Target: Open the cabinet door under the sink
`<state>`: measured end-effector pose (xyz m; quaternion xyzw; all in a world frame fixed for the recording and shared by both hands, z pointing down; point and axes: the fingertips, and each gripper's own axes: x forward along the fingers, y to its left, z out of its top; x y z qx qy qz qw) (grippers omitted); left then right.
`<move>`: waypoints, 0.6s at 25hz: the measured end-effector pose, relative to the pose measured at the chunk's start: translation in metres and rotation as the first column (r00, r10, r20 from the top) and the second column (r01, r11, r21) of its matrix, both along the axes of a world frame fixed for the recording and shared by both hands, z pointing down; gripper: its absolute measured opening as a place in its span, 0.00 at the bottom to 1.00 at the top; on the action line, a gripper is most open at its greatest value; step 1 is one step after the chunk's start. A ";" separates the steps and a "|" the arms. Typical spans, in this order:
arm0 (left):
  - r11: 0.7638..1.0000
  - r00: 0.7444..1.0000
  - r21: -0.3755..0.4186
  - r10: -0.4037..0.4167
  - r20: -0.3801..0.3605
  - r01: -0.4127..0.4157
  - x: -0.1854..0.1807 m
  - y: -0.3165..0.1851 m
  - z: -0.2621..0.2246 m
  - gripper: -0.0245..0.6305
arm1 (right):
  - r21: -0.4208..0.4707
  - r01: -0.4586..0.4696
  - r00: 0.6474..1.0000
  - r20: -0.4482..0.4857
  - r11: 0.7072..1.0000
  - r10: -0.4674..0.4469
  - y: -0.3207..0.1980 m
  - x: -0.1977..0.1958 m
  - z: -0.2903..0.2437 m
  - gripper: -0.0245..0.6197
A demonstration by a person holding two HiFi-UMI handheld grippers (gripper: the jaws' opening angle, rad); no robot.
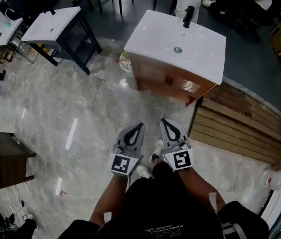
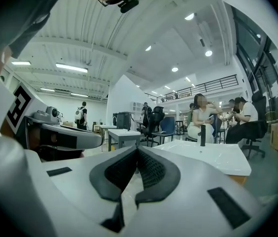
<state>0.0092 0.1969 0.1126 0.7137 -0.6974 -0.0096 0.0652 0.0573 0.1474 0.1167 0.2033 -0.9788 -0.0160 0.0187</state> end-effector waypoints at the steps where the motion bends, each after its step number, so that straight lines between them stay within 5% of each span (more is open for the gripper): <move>1: 1.000 1.000 -0.011 0.000 0.006 0.000 -0.002 -0.010 0.003 0.07 | -0.005 -0.004 1.000 -0.002 1.000 0.004 -0.009 -0.002 0.003 0.07; 15: 0.996 0.999 -0.084 0.028 0.023 -0.026 -0.021 -0.113 0.024 0.07 | -0.030 -0.038 0.999 -0.025 0.999 0.037 -0.104 -0.012 0.037 0.08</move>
